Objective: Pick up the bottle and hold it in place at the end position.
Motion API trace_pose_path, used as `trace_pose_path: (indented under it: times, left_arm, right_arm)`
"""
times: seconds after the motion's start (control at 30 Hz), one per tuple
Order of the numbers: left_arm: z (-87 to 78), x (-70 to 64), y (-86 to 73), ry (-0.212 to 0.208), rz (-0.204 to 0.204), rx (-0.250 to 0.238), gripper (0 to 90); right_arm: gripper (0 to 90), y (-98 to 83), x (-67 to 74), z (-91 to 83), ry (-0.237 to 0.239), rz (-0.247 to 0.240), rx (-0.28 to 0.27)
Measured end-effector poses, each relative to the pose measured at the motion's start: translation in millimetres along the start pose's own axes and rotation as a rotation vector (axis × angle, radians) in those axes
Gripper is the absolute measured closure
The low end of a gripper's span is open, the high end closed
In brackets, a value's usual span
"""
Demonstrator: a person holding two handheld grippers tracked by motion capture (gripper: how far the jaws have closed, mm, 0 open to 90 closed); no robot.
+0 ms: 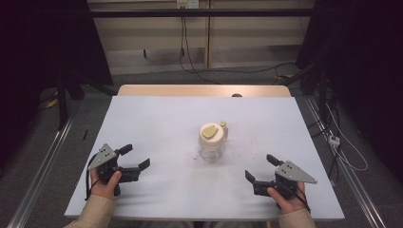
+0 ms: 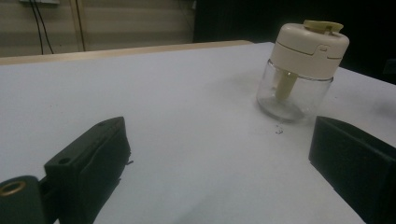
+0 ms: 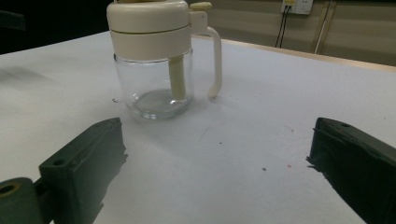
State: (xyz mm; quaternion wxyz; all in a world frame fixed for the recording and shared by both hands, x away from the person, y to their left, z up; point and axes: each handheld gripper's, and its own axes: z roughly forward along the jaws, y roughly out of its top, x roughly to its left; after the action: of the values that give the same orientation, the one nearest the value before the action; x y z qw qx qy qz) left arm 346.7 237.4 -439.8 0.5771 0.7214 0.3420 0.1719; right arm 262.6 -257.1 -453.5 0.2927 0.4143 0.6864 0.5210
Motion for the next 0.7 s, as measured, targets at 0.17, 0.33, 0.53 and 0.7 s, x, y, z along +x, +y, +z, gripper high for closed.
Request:
trace_pose_path:
  times: [0.17,0.33,0.53,0.7]
  left_arm:
    - [0.0,-0.1,0.4,0.002,-0.002,-0.004,4.5]
    - [0.2,-0.4,0.7,0.004,-0.001,-0.007,4.6]
    - [0.3,-0.8,0.7,0.001,0.006,0.0,4.6]
    - [-0.4,-0.7,0.3,0.003,0.005,-0.003,4.6]
  right_arm:
    - [3.0,1.1,2.5,2.9,0.009,-0.014,0.002]
    - [3.2,2.2,1.6,7.0,0.004,-0.007,0.0]
    - [3.5,5.2,1.9,15.5,0.009,0.006,-0.003]
    - [3.5,10.3,6.1,26.8,0.018,-0.009,-0.003]
